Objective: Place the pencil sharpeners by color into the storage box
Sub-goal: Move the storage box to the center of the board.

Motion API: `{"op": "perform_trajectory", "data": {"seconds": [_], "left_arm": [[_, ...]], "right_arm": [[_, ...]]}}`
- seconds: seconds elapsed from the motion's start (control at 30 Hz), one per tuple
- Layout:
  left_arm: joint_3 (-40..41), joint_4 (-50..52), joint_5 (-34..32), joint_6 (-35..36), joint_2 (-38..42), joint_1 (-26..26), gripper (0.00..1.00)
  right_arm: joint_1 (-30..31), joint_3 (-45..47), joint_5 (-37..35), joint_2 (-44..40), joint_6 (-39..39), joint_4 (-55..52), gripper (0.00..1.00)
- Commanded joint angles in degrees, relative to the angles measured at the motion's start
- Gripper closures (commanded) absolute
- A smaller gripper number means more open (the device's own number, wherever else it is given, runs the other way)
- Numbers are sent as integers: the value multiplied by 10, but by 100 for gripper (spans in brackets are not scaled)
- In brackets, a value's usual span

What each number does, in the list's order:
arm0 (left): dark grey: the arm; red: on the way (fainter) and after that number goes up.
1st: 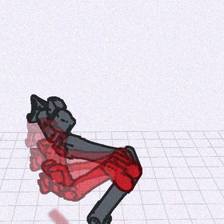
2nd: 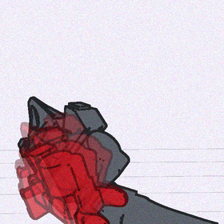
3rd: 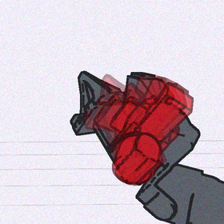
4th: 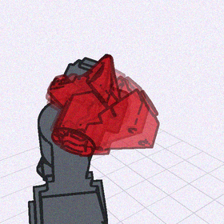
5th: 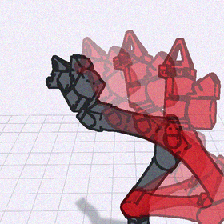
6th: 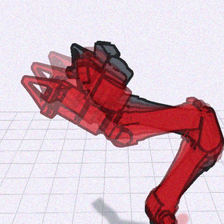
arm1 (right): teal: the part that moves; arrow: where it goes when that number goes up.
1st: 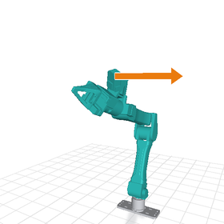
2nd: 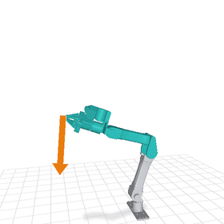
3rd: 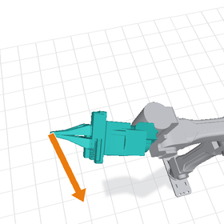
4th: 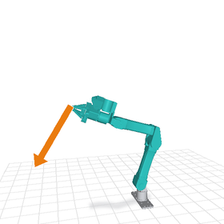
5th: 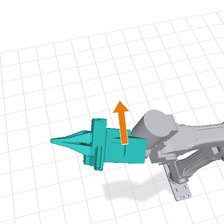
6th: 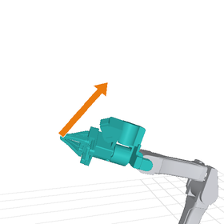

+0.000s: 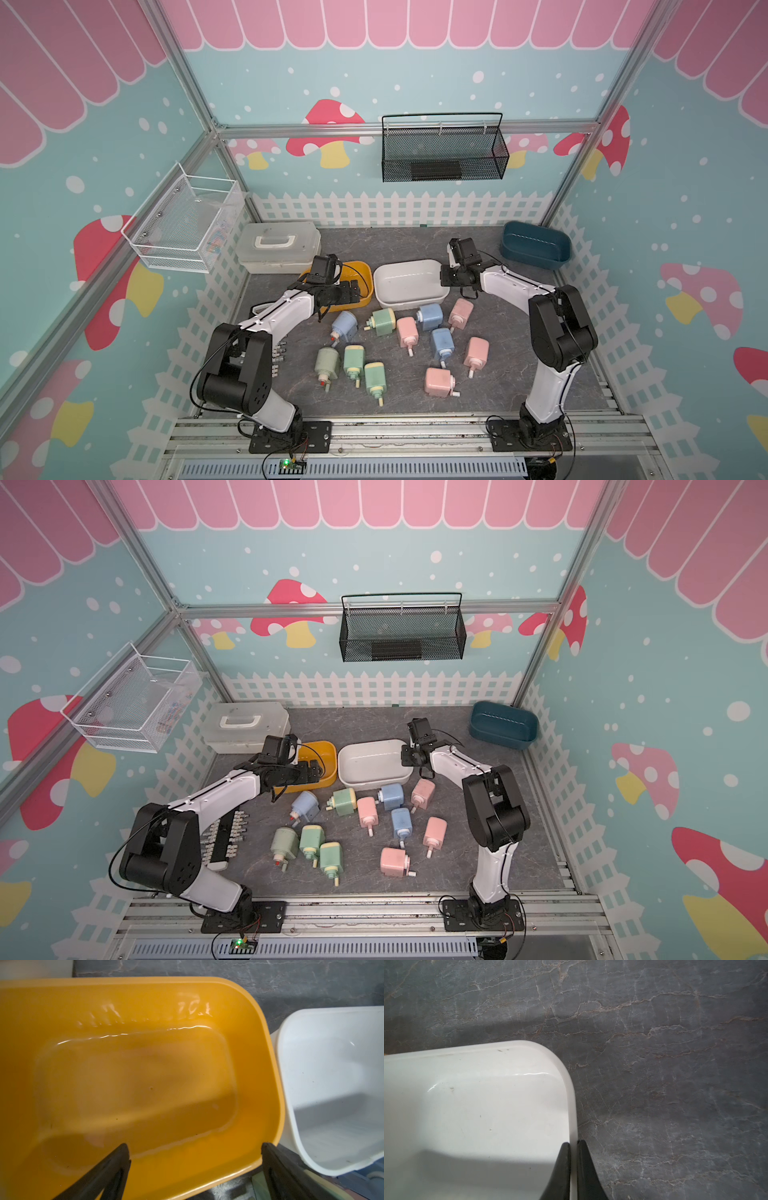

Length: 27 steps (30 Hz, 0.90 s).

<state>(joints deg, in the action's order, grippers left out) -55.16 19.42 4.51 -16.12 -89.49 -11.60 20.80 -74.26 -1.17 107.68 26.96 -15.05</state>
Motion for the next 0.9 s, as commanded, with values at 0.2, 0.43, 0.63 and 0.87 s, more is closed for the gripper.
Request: {"op": "perform_trajectory", "data": {"seconds": [0.2,0.43,0.63,0.87], "left_arm": [[-8,-7,-42,-24,-36,51,1],[-62,5,-61,-24,-93,53,1],[-97,22,-78,-18,-118,57,1],[-139,46,-93,-4,-149,59,1]], "right_arm": [[7,-20,-6,27,19,4,86],[12,-24,13,42,6,16,83],[12,-24,14,40,5,12,82],[12,-16,7,27,21,10,77]]}}
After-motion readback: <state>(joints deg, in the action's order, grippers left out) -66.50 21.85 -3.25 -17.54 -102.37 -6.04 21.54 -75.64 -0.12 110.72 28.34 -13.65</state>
